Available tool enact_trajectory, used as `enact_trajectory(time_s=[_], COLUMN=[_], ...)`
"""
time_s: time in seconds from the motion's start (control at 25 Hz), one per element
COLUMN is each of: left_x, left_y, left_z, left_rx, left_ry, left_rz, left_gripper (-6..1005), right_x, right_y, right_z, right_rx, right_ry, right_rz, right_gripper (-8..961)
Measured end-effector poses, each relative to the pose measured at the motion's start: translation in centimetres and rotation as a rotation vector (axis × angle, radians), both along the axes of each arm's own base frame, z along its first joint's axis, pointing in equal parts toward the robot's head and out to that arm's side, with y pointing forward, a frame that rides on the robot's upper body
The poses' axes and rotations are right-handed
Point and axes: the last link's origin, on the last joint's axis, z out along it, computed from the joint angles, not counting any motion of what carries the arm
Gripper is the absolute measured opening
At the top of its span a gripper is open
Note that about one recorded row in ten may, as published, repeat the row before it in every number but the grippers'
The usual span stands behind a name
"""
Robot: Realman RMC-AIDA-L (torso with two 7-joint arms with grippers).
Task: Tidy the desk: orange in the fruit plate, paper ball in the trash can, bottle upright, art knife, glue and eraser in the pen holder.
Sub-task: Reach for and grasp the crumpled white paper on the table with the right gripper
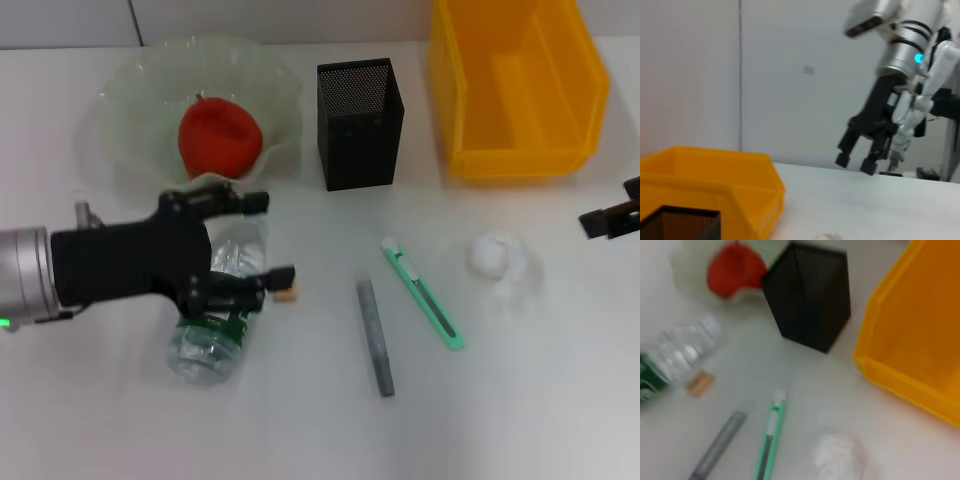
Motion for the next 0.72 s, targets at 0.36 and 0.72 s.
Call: enact_trajectory(time_s=[0.36, 0.72], left_x=[-0.9, -0.9], left_y=[-0.4, -0.4], left_z=[-0.5, -0.6], left_rx=[-0.008, -0.008], left_ry=[-0.016, -0.009], left_rz=[0.045, 0.042], left_gripper=[845, 843], right_x=[-2.3, -0.8], right_y=[3.4, 4.7], right_z=[-7.4, -10.3], right_rx=[-0.128, -0.137], right_ry=[-0.171, -0.201], right_rz=[-0.035, -0.064], right_gripper=[692, 681])
